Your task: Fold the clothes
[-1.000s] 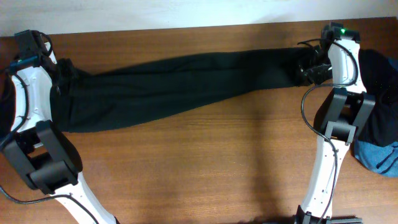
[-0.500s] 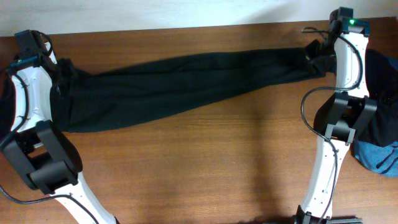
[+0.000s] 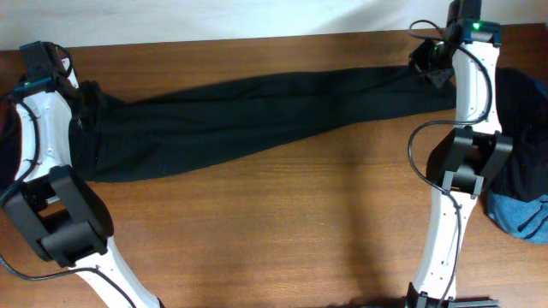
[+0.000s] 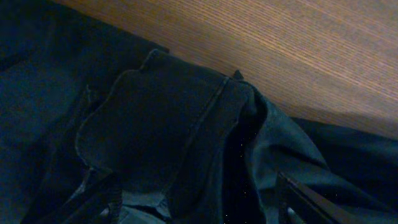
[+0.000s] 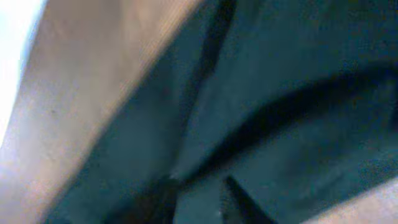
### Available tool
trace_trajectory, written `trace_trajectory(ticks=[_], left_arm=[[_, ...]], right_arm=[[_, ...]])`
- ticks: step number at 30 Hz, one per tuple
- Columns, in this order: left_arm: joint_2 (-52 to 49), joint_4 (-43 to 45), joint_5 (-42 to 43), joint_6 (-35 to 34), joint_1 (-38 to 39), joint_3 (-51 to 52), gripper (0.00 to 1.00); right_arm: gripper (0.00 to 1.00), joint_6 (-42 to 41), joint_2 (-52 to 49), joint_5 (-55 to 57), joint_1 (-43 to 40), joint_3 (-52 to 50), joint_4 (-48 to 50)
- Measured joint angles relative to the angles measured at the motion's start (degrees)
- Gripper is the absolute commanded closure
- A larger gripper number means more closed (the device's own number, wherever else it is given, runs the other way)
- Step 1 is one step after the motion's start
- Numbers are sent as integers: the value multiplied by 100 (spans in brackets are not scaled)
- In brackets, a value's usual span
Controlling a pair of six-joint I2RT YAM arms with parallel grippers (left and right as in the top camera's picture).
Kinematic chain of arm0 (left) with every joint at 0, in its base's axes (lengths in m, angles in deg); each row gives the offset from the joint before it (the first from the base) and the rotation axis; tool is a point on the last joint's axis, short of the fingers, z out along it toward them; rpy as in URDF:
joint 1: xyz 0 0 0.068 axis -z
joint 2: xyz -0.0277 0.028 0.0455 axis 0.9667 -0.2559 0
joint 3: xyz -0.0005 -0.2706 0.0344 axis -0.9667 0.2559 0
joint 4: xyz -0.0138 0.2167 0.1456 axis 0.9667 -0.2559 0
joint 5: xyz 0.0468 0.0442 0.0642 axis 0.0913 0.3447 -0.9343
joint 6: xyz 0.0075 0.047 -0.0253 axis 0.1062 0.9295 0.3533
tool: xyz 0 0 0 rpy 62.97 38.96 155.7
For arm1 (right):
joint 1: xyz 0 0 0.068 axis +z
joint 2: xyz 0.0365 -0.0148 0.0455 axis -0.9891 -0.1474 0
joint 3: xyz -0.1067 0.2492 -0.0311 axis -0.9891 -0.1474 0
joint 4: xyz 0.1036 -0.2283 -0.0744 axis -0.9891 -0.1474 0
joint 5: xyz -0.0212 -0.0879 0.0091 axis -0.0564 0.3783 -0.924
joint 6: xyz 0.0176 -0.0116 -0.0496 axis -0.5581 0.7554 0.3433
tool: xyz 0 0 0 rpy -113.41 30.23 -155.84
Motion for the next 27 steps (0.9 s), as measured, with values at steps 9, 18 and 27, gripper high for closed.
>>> trace_trajectory(ticks=[9,18,27], left_arm=[[0,11,-4,15,0,0,22],[0,7,-4,15,0,0,22],[0,4,-4,15,0,0,21]], right_arm=[[51,-424,0,393,-9,52,-1451],[29,-623,2,608,-221,17,-1576],[36,-634,11,634,-251,-573,-1176]])
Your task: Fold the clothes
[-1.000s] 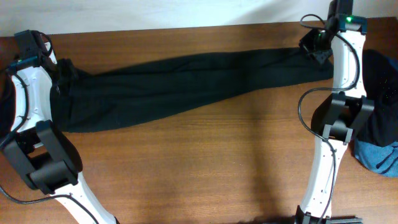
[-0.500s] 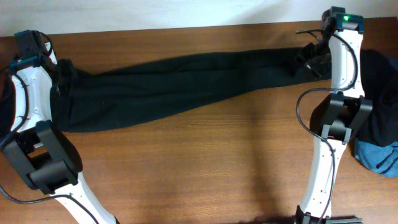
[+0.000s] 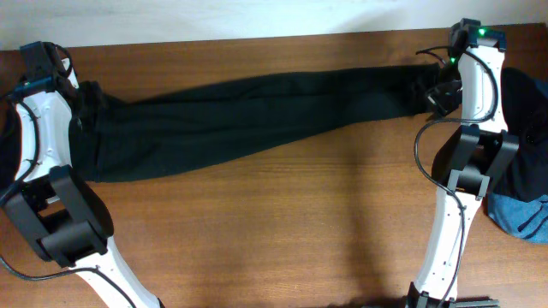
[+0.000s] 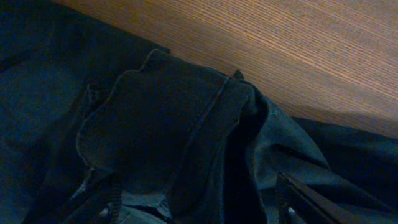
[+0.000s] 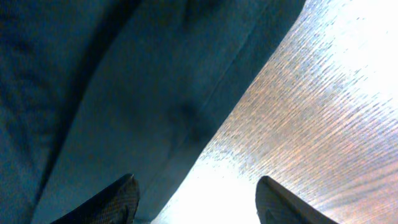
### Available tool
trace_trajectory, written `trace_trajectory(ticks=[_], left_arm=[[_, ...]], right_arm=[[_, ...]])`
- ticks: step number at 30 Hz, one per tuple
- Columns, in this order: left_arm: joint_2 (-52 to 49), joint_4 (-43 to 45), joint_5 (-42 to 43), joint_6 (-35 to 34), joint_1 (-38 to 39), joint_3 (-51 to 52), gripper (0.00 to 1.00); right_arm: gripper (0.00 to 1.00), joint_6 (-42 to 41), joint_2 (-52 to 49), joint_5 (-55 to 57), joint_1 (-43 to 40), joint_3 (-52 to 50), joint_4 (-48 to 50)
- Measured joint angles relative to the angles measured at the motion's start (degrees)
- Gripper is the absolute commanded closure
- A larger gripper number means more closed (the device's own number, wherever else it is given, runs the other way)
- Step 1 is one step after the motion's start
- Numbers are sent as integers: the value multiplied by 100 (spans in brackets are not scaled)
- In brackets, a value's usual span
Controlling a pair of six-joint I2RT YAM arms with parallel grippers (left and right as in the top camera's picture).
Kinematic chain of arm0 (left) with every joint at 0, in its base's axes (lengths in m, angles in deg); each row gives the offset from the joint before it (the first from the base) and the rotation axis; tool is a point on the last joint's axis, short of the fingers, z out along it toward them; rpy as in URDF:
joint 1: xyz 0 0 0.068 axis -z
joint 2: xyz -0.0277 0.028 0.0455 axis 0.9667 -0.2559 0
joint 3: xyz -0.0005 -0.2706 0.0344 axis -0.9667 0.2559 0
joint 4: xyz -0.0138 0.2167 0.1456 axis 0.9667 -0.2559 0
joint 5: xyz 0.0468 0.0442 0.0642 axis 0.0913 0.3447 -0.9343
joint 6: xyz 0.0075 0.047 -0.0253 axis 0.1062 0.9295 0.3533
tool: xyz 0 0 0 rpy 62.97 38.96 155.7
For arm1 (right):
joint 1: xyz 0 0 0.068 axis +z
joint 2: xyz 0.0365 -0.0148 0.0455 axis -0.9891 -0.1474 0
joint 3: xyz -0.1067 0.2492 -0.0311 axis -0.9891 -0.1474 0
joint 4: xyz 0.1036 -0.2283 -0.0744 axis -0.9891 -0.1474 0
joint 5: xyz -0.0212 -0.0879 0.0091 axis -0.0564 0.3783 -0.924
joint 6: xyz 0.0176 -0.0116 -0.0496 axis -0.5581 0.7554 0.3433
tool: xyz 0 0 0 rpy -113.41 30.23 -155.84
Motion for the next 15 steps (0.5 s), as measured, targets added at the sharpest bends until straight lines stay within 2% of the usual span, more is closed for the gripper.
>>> trace_trajectory(ticks=[15], left_arm=[[0,0,0,0,0,0,21]], right_arm=[[37,232,7,-122,0,-573,828]])
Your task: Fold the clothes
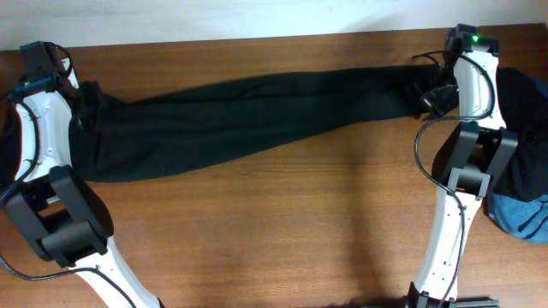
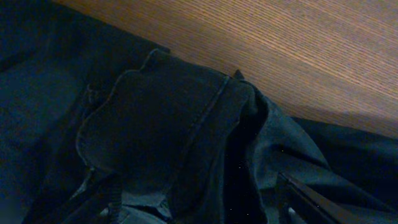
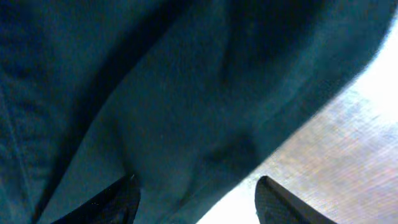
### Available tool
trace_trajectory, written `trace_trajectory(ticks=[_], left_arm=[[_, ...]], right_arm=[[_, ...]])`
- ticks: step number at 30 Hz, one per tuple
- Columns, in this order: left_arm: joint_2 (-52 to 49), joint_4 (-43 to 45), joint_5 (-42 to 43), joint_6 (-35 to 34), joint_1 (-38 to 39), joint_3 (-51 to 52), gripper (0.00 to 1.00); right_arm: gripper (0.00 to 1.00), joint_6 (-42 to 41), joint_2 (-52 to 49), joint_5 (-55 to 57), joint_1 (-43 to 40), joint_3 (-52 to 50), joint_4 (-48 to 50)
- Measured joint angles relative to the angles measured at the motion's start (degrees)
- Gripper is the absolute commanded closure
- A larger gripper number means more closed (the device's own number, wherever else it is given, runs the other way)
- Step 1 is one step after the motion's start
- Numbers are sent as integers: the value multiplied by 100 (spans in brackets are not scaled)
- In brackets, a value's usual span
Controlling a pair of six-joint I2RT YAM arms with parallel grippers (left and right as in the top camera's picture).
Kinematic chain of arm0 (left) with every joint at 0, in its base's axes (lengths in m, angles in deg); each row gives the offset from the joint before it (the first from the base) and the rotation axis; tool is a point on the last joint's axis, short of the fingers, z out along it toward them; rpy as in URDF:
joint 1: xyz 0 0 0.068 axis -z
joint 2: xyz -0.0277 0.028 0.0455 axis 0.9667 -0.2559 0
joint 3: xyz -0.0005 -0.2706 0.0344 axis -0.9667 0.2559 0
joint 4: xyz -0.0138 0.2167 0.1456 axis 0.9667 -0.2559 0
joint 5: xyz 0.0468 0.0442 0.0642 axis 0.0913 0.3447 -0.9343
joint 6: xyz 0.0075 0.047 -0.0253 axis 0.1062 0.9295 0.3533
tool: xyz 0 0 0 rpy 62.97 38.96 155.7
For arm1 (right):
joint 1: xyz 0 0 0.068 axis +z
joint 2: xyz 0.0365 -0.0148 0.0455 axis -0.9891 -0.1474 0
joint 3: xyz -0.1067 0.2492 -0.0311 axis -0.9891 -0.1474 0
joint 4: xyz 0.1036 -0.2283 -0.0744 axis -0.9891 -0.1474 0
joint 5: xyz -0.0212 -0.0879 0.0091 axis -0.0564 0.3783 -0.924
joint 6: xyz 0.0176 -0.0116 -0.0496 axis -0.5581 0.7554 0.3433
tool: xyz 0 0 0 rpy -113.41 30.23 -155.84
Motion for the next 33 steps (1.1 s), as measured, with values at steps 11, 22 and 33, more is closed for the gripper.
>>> trace_trajectory(ticks=[11,22,33], left_arm=[[0,0,0,0,0,0,21],[0,0,0,0,0,0,21],[0,0,0,0,0,0,21]], right_arm=[[81,48,31,-192,76,-306,262],[96,98,308,-247,87,-339,420],[96,225,809,-457,142,-339,1062]])
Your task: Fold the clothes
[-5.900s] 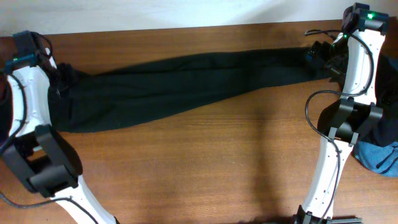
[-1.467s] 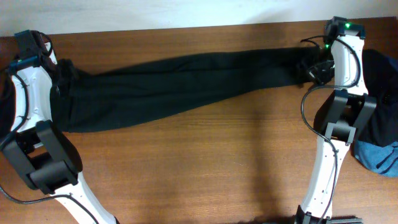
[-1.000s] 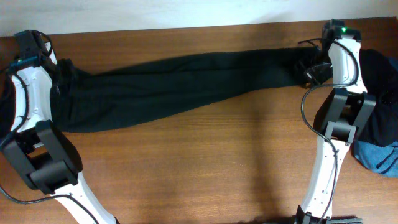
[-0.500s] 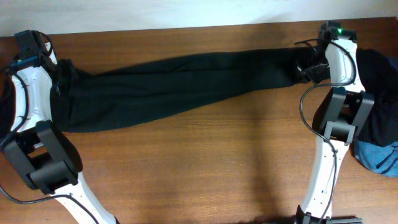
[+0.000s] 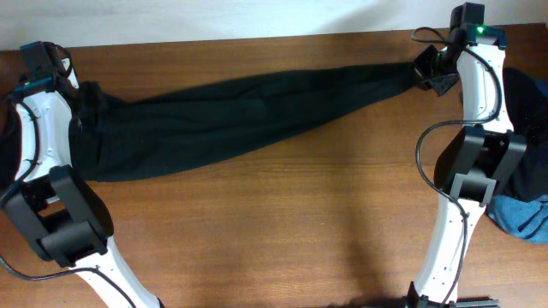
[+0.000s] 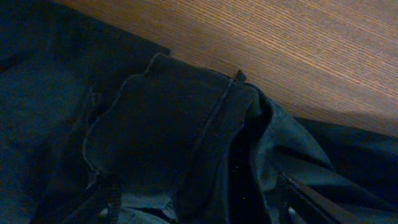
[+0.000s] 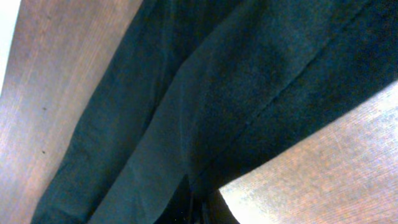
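Note:
A pair of black trousers (image 5: 240, 111) lies stretched across the wooden table (image 5: 300, 222), waist at the left, leg ends at the back right. My right gripper (image 5: 425, 70) is shut on the leg ends, which taper to a point there. In the right wrist view the closed fingertips (image 7: 194, 208) pinch the dark cloth (image 7: 249, 81) just above bare wood. My left gripper (image 5: 81, 107) sits at the waist. Its fingers (image 6: 295, 196) stand wide apart, open, with the bunched waistband (image 6: 174, 124) between them.
A heap of dark clothes (image 5: 527, 120) with a blue garment (image 5: 522, 214) lies at the table's right edge, behind the right arm. The table's back edge and a white wall run close behind both grippers.
My right gripper was open, low over the leg ends. Now it is shut on them and sits farther back, and the legs have drawn to a taut point. The left gripper is unchanged.
First my right gripper was at the back right with the leg ends. Then it stood open nearer the front, beside the hem, and after that over the cloth. Now it grips the leg ends at the back again. My left gripper stayed open at the waist throughout.

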### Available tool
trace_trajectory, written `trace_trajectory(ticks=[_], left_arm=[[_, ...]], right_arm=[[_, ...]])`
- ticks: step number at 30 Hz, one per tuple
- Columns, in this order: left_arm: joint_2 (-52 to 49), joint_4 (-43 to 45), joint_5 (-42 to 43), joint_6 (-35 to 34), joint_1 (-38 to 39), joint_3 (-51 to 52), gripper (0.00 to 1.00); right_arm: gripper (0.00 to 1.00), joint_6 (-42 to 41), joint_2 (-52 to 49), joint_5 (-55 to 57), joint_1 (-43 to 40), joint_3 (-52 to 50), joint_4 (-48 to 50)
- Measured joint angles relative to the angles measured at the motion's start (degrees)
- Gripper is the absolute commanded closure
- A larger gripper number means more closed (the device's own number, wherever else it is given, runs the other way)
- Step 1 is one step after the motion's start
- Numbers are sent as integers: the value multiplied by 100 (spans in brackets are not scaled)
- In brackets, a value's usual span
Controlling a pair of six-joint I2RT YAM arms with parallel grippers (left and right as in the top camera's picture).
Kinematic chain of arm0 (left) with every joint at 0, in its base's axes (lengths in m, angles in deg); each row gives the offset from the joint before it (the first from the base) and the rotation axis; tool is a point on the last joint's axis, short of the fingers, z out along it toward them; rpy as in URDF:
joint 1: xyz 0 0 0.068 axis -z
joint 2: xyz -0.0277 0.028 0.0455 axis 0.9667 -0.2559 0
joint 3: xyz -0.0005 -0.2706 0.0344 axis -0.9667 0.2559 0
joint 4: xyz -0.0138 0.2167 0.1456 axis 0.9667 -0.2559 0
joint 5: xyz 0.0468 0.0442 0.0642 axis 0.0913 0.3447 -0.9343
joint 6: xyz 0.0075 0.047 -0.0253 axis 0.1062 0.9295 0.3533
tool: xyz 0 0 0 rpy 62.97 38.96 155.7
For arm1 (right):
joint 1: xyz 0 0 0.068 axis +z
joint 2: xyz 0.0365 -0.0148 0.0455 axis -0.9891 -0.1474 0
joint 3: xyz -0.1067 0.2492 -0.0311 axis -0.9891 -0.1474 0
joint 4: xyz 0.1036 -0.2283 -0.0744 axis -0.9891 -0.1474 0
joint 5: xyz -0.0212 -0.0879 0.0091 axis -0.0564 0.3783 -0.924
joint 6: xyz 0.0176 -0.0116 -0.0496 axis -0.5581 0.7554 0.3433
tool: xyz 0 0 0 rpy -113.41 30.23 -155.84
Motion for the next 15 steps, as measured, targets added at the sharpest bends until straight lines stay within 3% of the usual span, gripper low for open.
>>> trace_trajectory(ticks=[15], left_arm=[[0,2,0,0,0,0,21]], right_arm=[[96,-140,0,-92,-2,2,-42]])
